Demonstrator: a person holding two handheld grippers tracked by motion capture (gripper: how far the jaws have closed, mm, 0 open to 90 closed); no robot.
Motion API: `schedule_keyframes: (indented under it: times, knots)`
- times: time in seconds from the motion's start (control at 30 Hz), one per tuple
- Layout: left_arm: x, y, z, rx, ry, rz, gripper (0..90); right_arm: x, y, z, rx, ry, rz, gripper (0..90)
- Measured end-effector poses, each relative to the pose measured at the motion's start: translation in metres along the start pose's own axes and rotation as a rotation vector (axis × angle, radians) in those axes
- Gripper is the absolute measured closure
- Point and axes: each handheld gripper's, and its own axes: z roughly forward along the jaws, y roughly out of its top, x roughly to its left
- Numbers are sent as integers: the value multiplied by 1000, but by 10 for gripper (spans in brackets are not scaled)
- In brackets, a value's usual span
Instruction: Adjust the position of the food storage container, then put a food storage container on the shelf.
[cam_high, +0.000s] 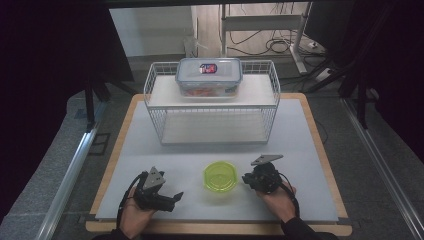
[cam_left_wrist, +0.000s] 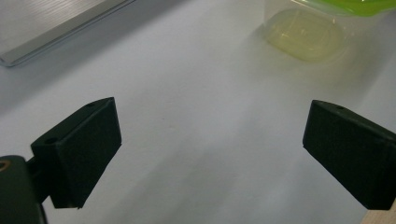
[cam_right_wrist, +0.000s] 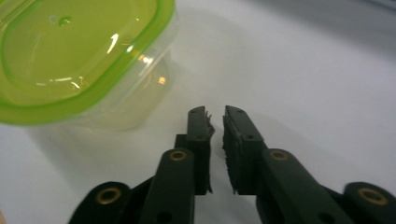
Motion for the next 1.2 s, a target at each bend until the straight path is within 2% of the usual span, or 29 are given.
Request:
schedule_keyframes:
  times: [0.23, 0.4, 0.57, 0.8, 1.1, 1.2]
  knots:
    - [0, 0, 0, 15, 14, 19, 45, -8, -6, -20, -44, -29, -59, 609]
    - [1, -1, 0, 18, 14, 22, 45, -14, -11, -26, -57, -21, -43, 443]
    - [1, -1, 1, 22, 12, 20, 46, -20, -12, -25, -54, -18, -24, 363]
    - [0, -1, 2, 23, 7, 22, 46, -20, -10, -28, -71, -21, -5, 350]
    - [-1, -1, 2, 23, 4, 21, 46, -17, -7, -35, -84, -8, 38, 401]
    - [0, -1, 2, 20, 3, 17, 45, -15, -4, -38, -107, 5, 55, 424]
